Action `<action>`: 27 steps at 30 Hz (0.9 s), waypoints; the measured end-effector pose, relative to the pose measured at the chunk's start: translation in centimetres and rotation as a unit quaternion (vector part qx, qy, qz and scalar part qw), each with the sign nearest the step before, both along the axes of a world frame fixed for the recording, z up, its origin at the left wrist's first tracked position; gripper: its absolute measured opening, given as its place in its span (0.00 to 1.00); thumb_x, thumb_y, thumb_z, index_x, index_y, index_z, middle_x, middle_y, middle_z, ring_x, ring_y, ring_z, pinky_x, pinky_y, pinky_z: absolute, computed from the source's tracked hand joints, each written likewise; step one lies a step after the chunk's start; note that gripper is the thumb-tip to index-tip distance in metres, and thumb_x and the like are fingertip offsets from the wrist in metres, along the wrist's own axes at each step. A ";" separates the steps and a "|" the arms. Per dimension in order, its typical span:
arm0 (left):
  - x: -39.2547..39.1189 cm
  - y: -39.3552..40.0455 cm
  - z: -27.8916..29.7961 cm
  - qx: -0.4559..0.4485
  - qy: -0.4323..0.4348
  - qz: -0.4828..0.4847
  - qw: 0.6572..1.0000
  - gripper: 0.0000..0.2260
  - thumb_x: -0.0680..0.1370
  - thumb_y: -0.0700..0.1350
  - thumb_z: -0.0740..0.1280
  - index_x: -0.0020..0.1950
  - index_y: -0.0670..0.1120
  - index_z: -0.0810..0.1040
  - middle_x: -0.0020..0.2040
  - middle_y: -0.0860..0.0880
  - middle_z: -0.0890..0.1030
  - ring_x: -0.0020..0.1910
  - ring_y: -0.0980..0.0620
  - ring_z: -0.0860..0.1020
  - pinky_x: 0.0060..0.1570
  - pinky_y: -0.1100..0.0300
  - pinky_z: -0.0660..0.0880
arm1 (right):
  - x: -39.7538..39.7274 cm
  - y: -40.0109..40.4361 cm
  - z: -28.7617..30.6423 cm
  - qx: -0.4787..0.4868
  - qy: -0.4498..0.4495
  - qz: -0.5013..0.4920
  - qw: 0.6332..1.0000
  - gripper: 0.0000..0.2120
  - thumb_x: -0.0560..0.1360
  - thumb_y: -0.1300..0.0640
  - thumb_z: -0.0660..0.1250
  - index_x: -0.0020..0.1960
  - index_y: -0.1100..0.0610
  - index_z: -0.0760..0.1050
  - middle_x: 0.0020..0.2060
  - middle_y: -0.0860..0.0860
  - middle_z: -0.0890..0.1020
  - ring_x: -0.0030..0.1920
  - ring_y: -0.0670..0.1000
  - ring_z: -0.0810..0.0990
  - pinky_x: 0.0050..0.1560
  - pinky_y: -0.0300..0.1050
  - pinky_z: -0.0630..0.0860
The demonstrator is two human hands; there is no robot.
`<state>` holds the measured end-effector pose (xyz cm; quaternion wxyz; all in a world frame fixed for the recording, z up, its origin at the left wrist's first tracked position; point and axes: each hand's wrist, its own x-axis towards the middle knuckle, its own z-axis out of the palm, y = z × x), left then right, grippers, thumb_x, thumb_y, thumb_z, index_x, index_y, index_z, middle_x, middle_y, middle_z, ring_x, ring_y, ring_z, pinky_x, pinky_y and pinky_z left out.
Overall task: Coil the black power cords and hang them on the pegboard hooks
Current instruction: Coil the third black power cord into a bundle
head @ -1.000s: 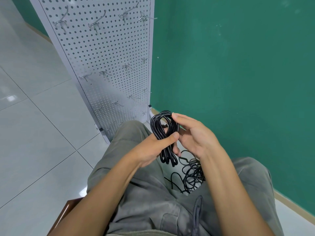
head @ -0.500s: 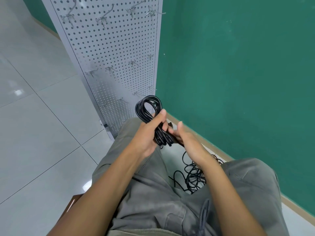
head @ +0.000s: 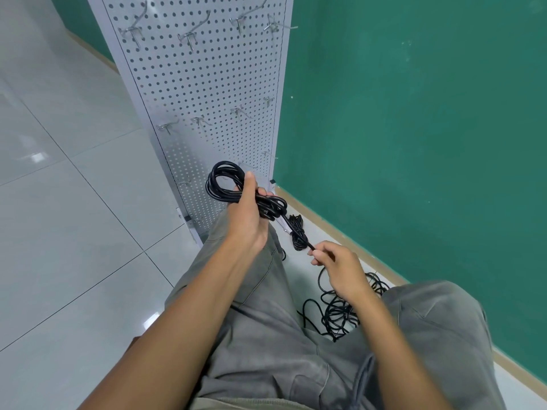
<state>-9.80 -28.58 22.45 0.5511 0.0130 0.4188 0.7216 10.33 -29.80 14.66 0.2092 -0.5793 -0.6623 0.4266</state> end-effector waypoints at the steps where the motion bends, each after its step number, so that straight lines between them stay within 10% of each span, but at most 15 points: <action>1: 0.1 0.4 0.0 -0.013 0.010 0.014 1.000 0.11 0.82 0.50 0.69 0.44 0.46 0.75 0.32 0.51 0.74 0.30 0.54 0.76 0.39 0.59 0.78 | 0.1 -0.1 0.3 0.004 0.020 -0.012 1.000 0.09 0.82 0.56 0.67 0.45 0.49 0.83 0.41 0.47 0.85 0.44 0.44 0.82 0.49 0.39 0.76; 7: 2.1 2.7 0.0 -0.060 0.198 0.016 0.978 0.15 0.82 0.54 0.68 0.40 0.46 0.75 0.29 0.54 0.77 0.29 0.59 0.76 0.39 0.66 0.74 | 0.5 -0.3 4.0 0.025 0.118 -0.075 0.990 0.07 0.81 0.60 0.68 0.47 0.55 0.85 0.31 0.39 0.82 0.31 0.34 0.76 0.36 0.25 0.70; 19: 7.1 1.5 -3.6 0.029 0.447 -0.254 0.857 0.19 0.84 0.54 0.64 0.39 0.43 0.73 0.32 0.51 0.73 0.32 0.55 0.71 0.37 0.59 0.71 | 1.1 0.3 7.7 0.085 0.201 -0.068 0.974 0.10 0.82 0.63 0.64 0.54 0.55 0.84 0.39 0.48 0.83 0.44 0.35 0.81 0.50 0.26 0.72; 27: 7.2 0.1 -4.3 0.071 0.438 -0.403 0.800 0.35 0.79 0.72 0.55 0.46 0.38 0.75 0.36 0.47 0.76 0.36 0.50 0.74 0.41 0.55 0.72 | 2.6 1.0 6.7 0.067 0.241 -0.142 0.958 0.13 0.75 0.70 0.72 0.46 0.55 0.72 0.44 0.55 0.82 0.41 0.50 0.81 0.55 0.51 0.81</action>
